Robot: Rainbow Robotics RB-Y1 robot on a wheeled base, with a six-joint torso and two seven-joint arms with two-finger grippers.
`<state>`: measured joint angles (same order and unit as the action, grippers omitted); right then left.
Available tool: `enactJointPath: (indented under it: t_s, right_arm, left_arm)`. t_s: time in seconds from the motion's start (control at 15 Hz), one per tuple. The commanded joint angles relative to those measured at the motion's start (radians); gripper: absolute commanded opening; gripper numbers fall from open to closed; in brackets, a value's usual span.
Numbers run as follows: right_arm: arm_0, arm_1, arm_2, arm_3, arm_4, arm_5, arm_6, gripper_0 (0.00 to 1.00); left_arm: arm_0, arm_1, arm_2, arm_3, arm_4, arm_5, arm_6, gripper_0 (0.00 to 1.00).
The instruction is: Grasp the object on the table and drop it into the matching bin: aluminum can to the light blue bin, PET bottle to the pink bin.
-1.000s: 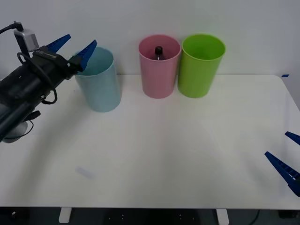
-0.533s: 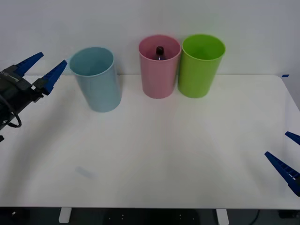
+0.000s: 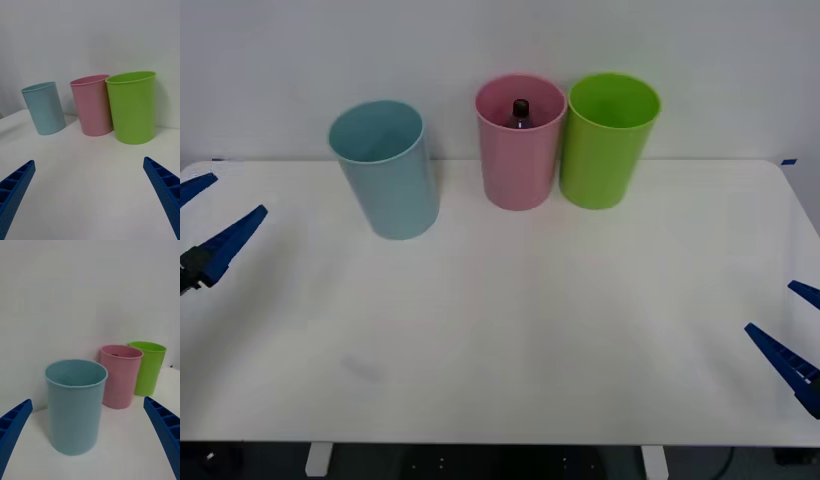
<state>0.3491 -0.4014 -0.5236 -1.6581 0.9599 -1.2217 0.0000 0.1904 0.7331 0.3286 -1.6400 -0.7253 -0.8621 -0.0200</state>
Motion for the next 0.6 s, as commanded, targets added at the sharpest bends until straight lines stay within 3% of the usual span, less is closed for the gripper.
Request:
enactJointPath:
  t_s: [0.07,0.6]
  right_arm:
    - [0.0,0.0,0.0,0.0,0.0,0.0,0.0,1.0]
    - [0.0,0.0,0.0,0.0,0.0,0.0,0.0,1.0]
  left_arm:
    - [0.057,0.0,0.061,-0.004,-0.065,-0.061,0.003,1.0]
    - [0.238,0.002,0.152,-0.03,-0.12,-0.112,-0.001,1.0]
